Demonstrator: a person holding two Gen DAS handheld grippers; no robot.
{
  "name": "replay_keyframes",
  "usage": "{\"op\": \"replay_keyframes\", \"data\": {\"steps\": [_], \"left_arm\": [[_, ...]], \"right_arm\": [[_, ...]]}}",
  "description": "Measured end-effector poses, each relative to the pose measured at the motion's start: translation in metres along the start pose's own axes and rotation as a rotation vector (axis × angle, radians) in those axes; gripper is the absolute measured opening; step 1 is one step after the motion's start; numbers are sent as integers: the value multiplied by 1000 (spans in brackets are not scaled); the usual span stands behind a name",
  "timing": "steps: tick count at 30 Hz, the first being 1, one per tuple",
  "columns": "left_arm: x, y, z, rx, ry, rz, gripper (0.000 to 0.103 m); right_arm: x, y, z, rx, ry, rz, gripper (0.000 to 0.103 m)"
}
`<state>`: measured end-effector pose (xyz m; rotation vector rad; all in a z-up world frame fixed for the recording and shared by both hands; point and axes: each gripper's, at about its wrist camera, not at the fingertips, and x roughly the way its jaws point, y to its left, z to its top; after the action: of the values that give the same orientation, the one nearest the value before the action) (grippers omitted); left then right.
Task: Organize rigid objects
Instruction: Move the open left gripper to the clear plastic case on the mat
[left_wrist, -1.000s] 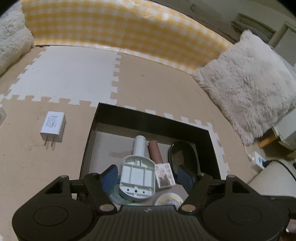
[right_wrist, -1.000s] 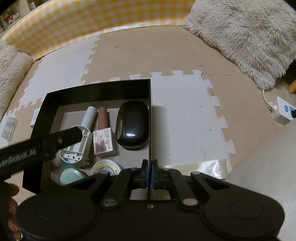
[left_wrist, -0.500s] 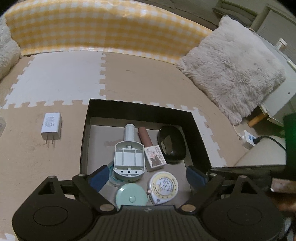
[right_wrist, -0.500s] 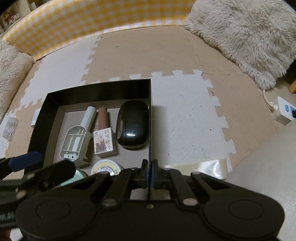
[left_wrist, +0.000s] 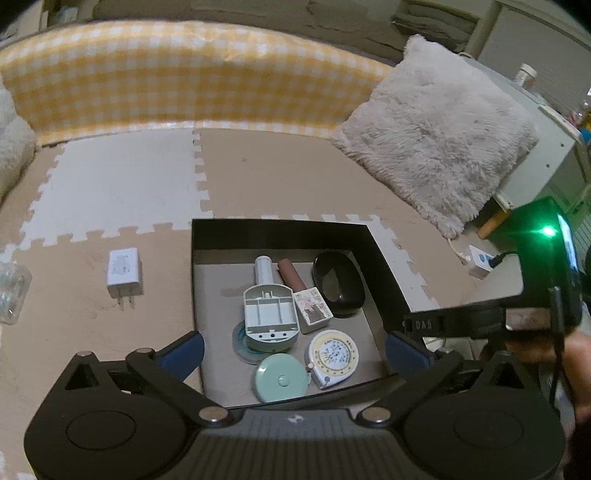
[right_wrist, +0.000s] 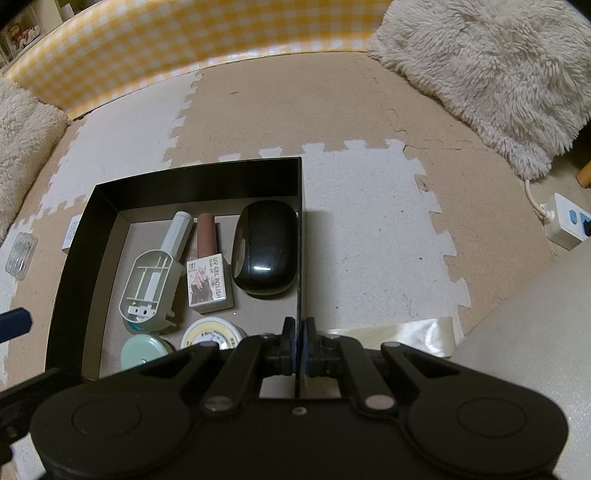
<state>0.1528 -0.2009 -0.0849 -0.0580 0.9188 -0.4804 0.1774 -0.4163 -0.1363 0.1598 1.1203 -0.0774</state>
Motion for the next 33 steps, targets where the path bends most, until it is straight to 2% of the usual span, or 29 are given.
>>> {"op": "replay_keyframes", "data": {"steps": [12, 17, 24, 29, 33], "left_arm": [[-37, 47, 1, 77, -102, -8, 103], [-47, 74, 5, 128, -146, 70, 103], [-43, 138, 6, 70, -195, 187, 103], [-28, 178, 5, 52, -172, 268, 103], [-8, 202, 5, 51, -120, 295, 103]], "right_arm": [[0, 1, 0, -4, 0, -1, 4], [0, 1, 1, -8, 1, -4, 4], [0, 3, 1, -16, 6, -10, 4], [0, 4, 1, -23, 8, -17, 4], [1, 5, 2, -23, 16, -22, 4]]}}
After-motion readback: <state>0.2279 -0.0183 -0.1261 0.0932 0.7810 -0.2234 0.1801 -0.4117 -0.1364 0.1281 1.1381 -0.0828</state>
